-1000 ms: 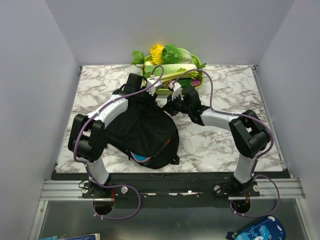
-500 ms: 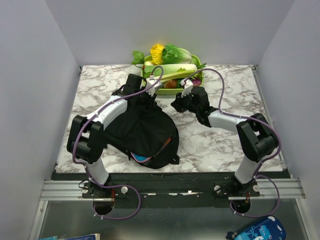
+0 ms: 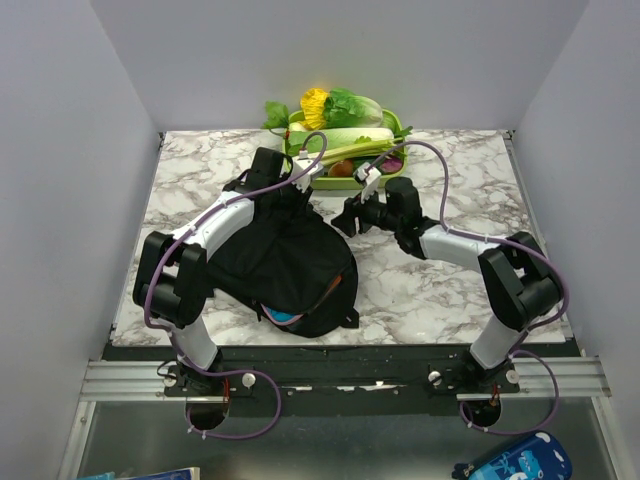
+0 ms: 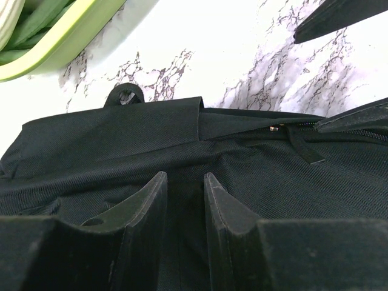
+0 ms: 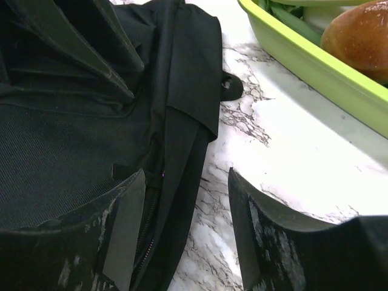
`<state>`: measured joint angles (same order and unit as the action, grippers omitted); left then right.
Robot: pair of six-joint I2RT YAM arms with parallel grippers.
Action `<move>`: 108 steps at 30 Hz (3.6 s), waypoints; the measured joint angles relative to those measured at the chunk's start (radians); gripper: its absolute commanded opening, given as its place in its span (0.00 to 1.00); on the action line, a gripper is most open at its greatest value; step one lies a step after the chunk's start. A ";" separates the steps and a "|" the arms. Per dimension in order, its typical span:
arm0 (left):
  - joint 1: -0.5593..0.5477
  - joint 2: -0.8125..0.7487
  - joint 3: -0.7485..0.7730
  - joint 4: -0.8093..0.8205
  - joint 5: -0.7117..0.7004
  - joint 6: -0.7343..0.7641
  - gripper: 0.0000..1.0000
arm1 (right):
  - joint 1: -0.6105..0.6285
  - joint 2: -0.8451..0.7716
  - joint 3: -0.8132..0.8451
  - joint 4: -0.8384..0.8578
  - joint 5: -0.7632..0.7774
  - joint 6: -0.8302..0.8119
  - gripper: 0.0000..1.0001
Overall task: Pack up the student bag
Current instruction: Zip the student bag at the center of the board.
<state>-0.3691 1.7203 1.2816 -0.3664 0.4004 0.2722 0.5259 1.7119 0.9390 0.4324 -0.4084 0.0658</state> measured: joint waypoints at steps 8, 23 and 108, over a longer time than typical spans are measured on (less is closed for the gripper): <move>0.000 0.000 0.000 0.000 0.000 0.000 0.38 | -0.017 -0.043 -0.013 -0.095 -0.001 -0.114 0.62; 0.000 0.000 0.000 0.000 -0.001 0.000 0.38 | -0.022 -0.068 -0.013 -0.119 -0.192 -0.145 0.66; 0.001 0.012 0.069 -0.056 0.010 0.036 0.79 | -0.033 0.112 0.074 -0.009 -0.147 0.083 0.01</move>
<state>-0.3679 1.7321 1.3510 -0.4225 0.4107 0.3084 0.4931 1.8240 1.0126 0.4236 -0.5552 0.1490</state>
